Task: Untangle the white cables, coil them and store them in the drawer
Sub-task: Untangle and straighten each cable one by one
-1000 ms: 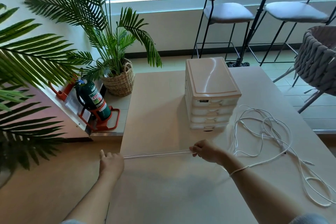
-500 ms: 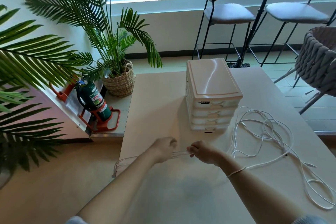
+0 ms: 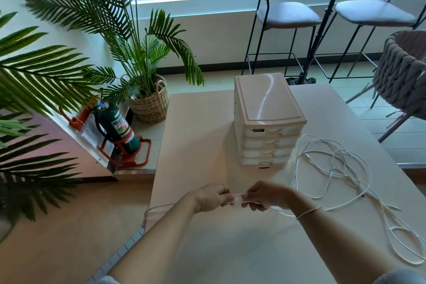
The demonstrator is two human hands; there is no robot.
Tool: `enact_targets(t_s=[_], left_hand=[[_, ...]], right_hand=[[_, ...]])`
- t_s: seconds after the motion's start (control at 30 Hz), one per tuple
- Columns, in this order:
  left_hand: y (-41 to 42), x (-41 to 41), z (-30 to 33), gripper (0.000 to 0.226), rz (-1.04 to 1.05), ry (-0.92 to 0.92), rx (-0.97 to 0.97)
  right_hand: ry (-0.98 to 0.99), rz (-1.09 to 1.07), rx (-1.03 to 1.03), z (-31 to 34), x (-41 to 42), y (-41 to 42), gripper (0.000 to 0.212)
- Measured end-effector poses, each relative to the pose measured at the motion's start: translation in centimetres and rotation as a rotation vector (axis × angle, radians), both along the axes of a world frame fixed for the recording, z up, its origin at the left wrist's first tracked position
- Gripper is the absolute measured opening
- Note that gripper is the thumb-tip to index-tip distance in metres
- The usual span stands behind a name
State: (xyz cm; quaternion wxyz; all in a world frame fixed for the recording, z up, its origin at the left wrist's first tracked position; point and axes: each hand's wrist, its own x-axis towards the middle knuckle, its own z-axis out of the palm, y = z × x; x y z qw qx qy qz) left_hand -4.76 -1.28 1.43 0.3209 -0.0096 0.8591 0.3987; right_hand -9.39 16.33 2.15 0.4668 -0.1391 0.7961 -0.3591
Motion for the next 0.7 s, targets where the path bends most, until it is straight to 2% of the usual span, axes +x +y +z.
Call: enact_targets(t_s=[0.1,0.17,0.27,0.4,0.6,0.7], left_hand=[[-0.2,-0.1,-0.1,0.025,0.041,0.020,0.008],[-0.7,-0.3,-0.2,0.018,0.087,0.064,-0.029],[-0.9,-0.5,-0.6,0.009,0.128,0.109,-0.047],[-0.5,-0.1,-0.8,0.013,0.140,0.103,-0.019],[-0.2,0.1,0.3,0.016,-0.004,0.061,0.044],[-0.2,0.1,0.1,0.022,0.010,0.091,-0.029]], right_hand=[[0.031,-0.067,-0.041,0.0,-0.1,-0.4,0.030],[-0.006,-0.105,-0.090,0.1,0.3,-0.8,0.031],[-0.059,-0.043,-0.089,0.2,0.9,-1.1,0.031],[-0.049,-0.029,-0.051,0.5,0.4,-0.8,0.030],[0.061,-0.307,-0.155,-1.2,0.1,-1.4,0.037],[0.037,-0.351,-0.177,-1.5,0.5,-1.7,0.036]])
